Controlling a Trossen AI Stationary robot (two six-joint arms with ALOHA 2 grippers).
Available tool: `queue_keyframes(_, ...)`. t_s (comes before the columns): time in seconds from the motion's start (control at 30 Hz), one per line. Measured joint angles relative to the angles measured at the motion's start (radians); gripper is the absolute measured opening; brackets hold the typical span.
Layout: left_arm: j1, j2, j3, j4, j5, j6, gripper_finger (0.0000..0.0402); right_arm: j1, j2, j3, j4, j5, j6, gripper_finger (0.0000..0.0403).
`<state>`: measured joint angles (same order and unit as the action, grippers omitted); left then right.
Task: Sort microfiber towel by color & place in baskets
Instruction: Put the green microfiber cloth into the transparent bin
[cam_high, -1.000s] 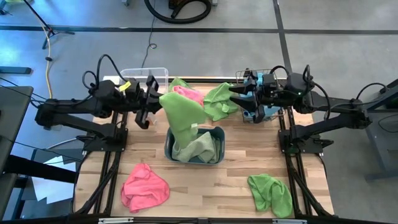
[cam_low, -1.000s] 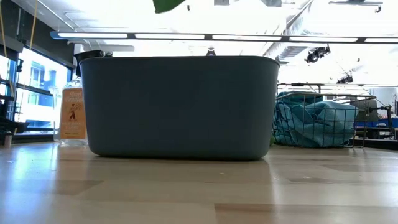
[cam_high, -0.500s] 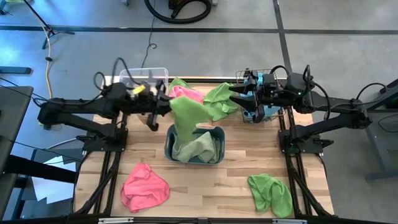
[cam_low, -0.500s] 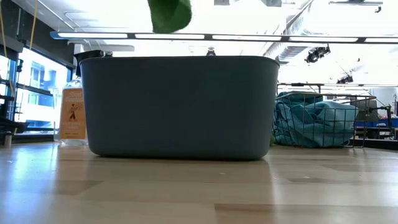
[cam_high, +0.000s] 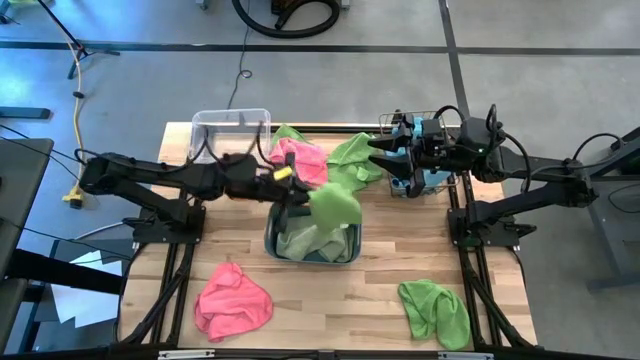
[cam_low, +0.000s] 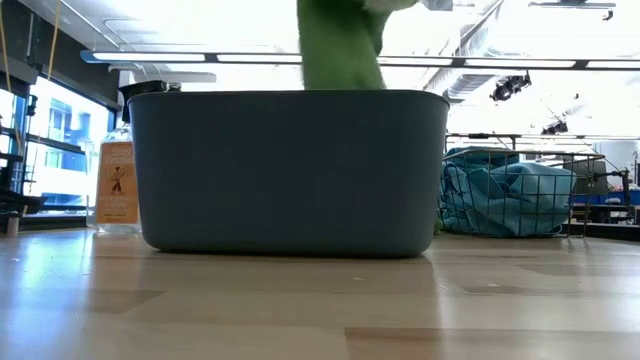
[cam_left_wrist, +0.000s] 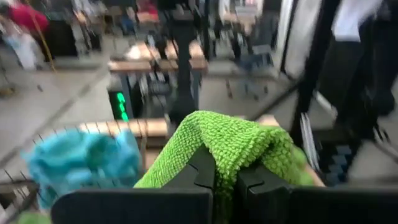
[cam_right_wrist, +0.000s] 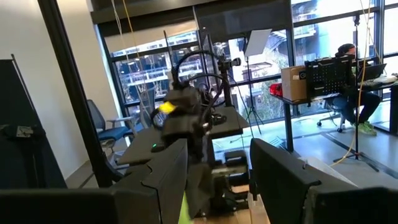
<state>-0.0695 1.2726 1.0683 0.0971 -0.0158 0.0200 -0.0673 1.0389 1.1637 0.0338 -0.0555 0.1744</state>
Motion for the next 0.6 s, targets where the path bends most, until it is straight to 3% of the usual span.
queue_keyframes(0.37, -0.120, -0.001, -0.006, -0.305, -0.064, -0.102, 0.0000, 0.000, 0.000, 0.000, -0.039, 0.000, 0.000, 0.0174)
queue_keyframes(0.6, -0.031, -0.007, -0.007, -0.443, 0.113, -0.425, 0.0000, 0.000, 0.000, 0.000, -0.069, 0.000, 0.000, 0.0174)
